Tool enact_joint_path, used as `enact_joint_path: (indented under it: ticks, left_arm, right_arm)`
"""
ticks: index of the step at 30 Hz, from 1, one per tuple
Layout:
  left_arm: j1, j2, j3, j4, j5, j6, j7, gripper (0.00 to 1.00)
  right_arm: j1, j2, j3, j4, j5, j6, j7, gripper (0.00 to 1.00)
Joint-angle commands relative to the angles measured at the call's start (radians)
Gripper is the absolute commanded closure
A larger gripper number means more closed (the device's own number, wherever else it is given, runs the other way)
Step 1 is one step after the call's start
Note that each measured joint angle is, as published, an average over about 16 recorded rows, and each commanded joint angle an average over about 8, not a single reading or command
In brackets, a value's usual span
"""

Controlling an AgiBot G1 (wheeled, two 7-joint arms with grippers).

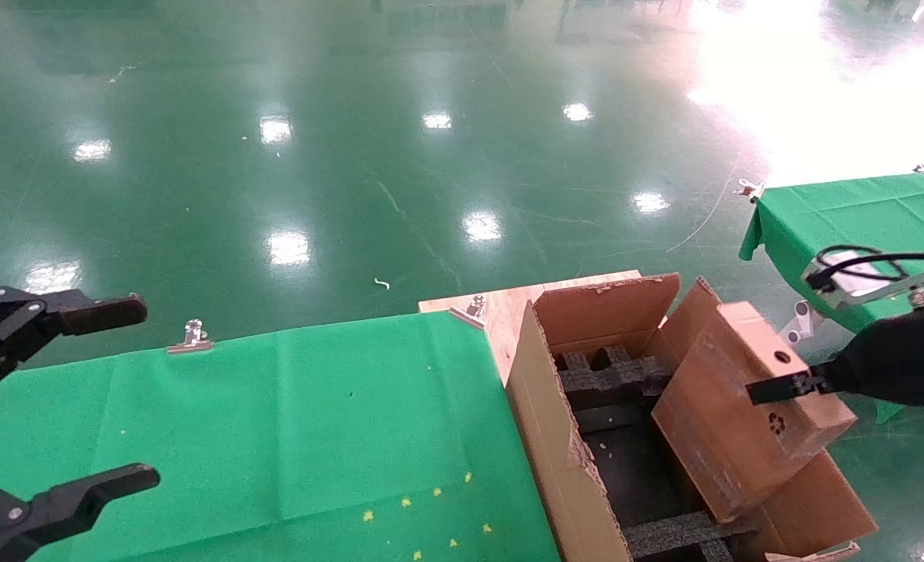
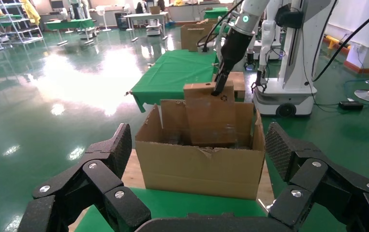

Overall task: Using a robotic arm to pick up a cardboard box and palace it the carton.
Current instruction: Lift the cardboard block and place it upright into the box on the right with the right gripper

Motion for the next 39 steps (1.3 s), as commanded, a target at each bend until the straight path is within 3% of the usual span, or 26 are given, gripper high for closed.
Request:
enact_joint_path:
  ticks: [1, 18, 31, 39]
  left_arm:
    - [0.0, 0.0, 0.0, 0.0, 0.0, 0.0, 0.0, 0.0]
    - [0.0, 0.0, 0.0, 0.0, 0.0, 0.0, 0.0, 0.0]
    - [0.0, 0.0, 0.0, 0.0, 0.0, 0.0, 0.0, 0.0]
    - [0.0, 0.0, 0.0, 0.0, 0.0, 0.0, 0.0, 0.0]
  right_arm:
    - [-0.013, -0.013, -0.006, -0.001, 0.005, 0.002, 0.009, 1.0]
    - [-0.03, -0.061, -0.023, -0.004, -0.066, 0.013, 0.085, 1.0]
    - [-0.08, -0.091, -0.044, 0.0, -0.166, 0.103, 0.203, 1.0]
    - [-0.119, -0.11, -0.054, 0.002, -0.172, 0.138, 0.253, 1.0]
